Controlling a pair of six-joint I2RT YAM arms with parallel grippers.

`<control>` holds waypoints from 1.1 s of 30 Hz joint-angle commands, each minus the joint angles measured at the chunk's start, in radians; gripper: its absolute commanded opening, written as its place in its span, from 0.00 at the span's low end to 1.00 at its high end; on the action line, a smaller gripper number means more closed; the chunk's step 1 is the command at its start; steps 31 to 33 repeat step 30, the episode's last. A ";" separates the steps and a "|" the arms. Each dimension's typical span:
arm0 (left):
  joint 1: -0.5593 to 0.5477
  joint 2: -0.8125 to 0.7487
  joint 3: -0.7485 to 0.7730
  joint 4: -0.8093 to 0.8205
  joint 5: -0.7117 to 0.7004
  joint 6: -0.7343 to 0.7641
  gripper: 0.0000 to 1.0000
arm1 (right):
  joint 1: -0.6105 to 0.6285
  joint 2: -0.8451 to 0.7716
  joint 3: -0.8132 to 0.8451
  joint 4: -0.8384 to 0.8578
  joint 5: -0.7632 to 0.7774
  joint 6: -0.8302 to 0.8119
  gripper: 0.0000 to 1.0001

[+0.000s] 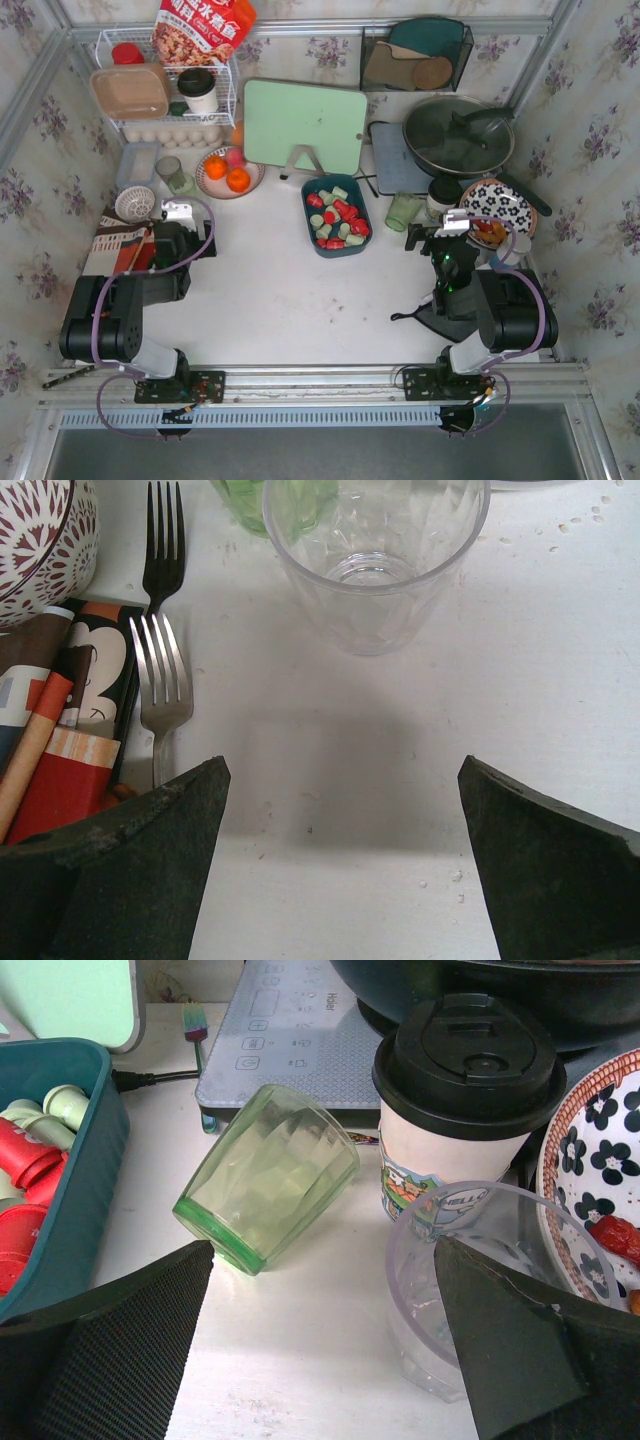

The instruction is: Mix the coffee capsules in the storage basket

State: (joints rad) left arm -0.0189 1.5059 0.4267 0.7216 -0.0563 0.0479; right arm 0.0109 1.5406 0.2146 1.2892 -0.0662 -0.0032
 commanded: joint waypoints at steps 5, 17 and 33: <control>0.000 -0.005 0.001 0.024 0.004 -0.011 1.00 | -0.001 -0.001 0.002 0.005 -0.003 0.006 1.00; 0.000 -0.005 0.001 0.024 0.004 -0.011 1.00 | -0.001 0.000 0.002 0.004 -0.003 0.005 1.00; 0.000 -0.005 0.001 0.023 0.004 -0.011 1.00 | 0.020 -0.001 -0.011 0.020 0.007 -0.016 1.00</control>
